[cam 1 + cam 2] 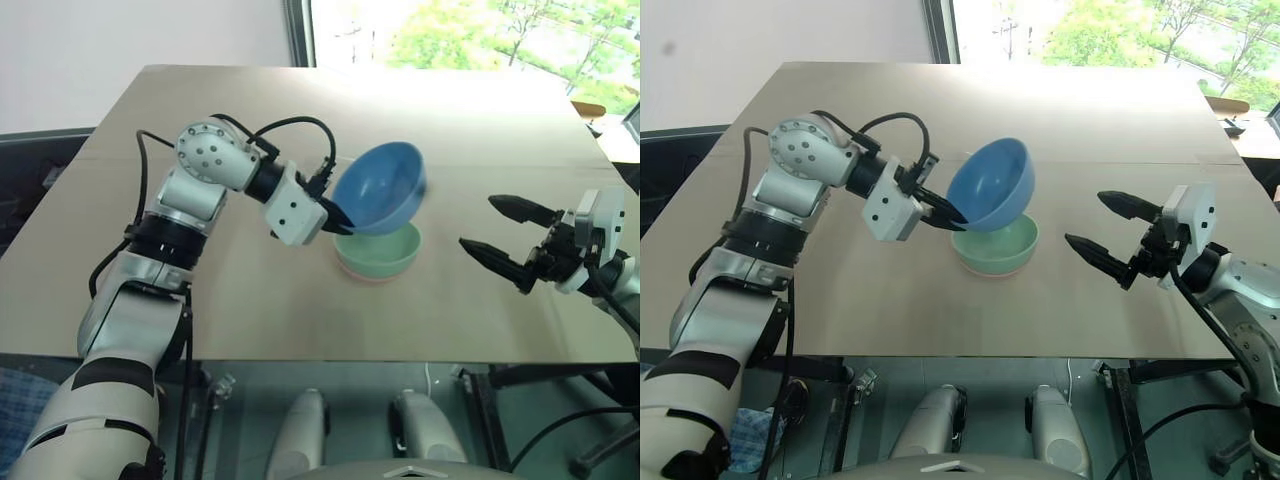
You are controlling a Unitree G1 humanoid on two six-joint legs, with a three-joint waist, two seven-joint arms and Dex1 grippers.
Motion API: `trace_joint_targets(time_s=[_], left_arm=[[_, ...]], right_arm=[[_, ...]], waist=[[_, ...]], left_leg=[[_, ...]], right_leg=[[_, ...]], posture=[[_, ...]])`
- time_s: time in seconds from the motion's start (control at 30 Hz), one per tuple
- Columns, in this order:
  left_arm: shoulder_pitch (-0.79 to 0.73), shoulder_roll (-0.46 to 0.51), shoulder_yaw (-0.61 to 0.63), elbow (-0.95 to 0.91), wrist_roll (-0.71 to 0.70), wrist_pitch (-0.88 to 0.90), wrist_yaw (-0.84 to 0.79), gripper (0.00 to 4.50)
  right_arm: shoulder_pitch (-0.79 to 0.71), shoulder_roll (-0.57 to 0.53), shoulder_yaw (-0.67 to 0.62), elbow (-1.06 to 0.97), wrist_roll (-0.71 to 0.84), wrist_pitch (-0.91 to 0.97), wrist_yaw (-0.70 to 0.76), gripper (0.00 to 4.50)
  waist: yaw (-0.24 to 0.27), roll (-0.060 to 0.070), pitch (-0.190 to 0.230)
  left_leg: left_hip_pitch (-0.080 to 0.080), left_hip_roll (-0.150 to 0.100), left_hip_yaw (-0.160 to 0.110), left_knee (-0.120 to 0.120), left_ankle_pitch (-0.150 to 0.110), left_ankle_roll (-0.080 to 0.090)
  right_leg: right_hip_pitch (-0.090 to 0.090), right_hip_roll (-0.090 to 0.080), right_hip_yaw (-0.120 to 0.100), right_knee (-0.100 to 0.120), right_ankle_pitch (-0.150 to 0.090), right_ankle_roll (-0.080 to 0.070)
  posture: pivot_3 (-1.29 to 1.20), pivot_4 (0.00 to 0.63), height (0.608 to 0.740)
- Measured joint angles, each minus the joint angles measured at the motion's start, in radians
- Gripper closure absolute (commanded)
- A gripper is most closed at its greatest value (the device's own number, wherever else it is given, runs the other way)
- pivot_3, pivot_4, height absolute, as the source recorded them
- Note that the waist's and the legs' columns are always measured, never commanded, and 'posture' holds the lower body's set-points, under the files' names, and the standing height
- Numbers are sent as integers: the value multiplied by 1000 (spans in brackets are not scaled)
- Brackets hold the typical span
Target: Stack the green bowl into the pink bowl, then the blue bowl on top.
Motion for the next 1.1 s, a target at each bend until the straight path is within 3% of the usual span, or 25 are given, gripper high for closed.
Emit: trace_joint_targets(time_s=[0.1, 0.3, 0.47, 0.6, 0.7, 0.83, 0.93, 1.1], left_arm=[[6, -1, 7, -15, 0, 18, 20, 1992], [40, 5, 37, -65, -14, 91, 57, 1992], [114, 70, 159, -111, -98, 387, 153, 1992], [354, 173, 286, -228, -148, 597, 257, 1992], [622, 226, 426, -396, -214, 763, 349, 1992], [942, 198, 608, -607, -286, 922, 505, 1992], [1052, 136, 691, -720, -347, 1011, 612, 1992], [1187, 101, 785, -825, -393, 1043, 681, 1992]], right_arm=[[0, 0, 0, 0, -3, -2, 4, 0], [0, 0, 0, 1, -7, -2, 9, 0], [10, -5, 1, 7, -16, -3, 22, 0], [59, -15, -5, 40, -54, -19, 28, 0], [78, -23, -10, 63, -71, -27, 34, 0], [112, -57, -34, 120, -88, -43, 83, 0], [146, -62, -43, 169, -97, -82, 149, 0], [158, -64, -63, 228, -97, -133, 215, 0]], waist=[[-1, 0, 0], [-1, 0, 0], [-5, 1, 0], [-7, 2, -1], [-4, 2, 0], [12, 1, -1], [33, 1, -1], [25, 2, -1]], left_leg=[[0, 0, 0, 0, 0, 0], [0, 0, 0, 0, 0, 0], [1, 1, 0, 0, 0, 0], [2, 1, 1, -2, 0, 0], [1, 2, 1, -2, 0, 0], [4, 2, 1, -2, 0, 0], [11, 1, 1, -3, 0, 0], [16, 2, 6, -4, 0, 0]], right_leg=[[0, 0, 0, 0, 0, 0], [0, 0, 0, 0, 0, 0], [0, 1, 0, 0, 0, 0], [0, 1, 2, 0, 0, 0], [0, 0, 2, -1, 0, 0], [4, -1, 1, -2, 0, 0], [11, -1, 1, -2, 0, -1], [12, -1, 5, -2, -1, -1]], posture=[[0, 150, 740], [0, 150, 740], [0, 150, 740], [0, 150, 740], [0, 150, 740], [0, 150, 740], [0, 150, 740], [0, 150, 740]])
